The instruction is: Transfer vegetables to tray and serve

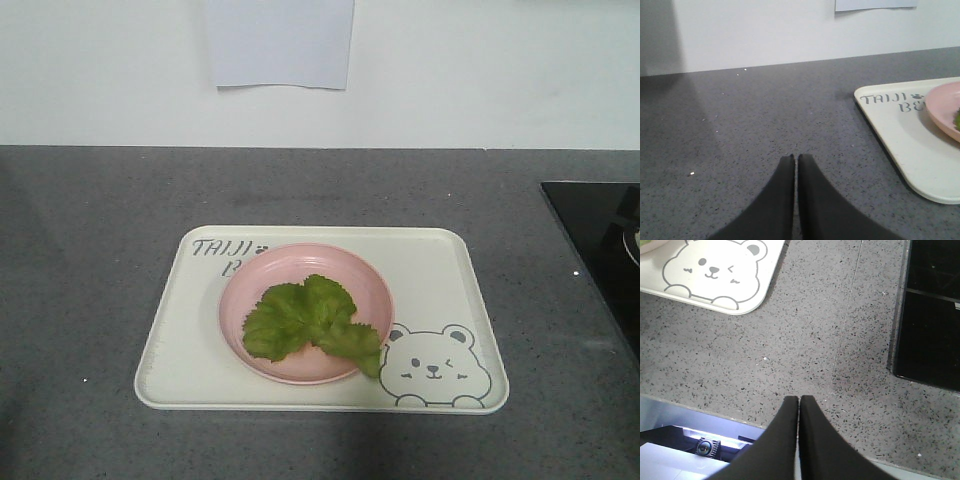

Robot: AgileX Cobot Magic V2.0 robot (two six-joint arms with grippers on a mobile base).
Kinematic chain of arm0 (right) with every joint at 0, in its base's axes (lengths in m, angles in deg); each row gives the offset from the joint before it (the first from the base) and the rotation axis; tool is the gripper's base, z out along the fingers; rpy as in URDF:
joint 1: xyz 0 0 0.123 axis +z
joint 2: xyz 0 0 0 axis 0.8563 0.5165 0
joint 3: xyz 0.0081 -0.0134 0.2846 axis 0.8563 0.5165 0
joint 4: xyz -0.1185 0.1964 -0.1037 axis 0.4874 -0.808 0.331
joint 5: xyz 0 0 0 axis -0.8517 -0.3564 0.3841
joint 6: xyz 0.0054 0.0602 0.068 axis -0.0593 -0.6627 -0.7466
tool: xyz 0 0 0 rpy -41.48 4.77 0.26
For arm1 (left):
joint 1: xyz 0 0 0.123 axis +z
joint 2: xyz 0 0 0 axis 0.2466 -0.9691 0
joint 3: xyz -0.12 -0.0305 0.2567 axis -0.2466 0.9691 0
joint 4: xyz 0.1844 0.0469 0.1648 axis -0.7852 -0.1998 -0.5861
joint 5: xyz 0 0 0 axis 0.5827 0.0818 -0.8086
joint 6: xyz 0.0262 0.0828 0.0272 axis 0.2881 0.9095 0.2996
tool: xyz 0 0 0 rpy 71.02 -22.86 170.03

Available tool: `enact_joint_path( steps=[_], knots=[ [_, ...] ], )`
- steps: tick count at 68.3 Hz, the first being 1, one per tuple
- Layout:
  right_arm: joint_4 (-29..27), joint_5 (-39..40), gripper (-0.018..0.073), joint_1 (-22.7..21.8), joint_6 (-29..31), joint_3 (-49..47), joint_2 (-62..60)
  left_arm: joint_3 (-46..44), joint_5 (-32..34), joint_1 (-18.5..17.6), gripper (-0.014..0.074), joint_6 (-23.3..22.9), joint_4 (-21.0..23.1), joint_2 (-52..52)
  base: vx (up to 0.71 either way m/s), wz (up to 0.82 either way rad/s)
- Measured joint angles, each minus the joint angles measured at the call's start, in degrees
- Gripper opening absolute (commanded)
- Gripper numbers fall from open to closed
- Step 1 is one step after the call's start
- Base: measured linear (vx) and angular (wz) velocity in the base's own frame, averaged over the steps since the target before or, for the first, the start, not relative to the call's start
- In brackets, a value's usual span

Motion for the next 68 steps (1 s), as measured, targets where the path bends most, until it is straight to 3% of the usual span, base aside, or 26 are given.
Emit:
enact_joint_path(
  steps=[12, 20, 39, 68],
  knots=[
    [0.0, -0.1, -0.001, 0.0, 0.0, 0.0, 0.0, 5.8, 5.3, 0.6, -0.0007, -0.4, 0.0, 3.1, 0.0, 0.0],
    [0.0, -0.1, -0.001, 0.0, 0.0, 0.0, 0.0, 6.4, 8.3, 0.6, -0.0007, -3.1, 0.0, 3.2, 0.0, 0.0],
    [0.0, -0.2, -0.001, 0.0, 0.0, 0.0, 0.0, 6.4, 8.3, 0.6, -0.0006, -5.8, -0.1, 3.2, 0.0, 0.0],
    [0.0, -0.2, -0.001, 0.0, 0.0, 0.0, 0.0, 6.4, 8.5, -1.6, -0.0006, -6.0, -0.1, 3.2, 0.0, 0.0]
  ],
)
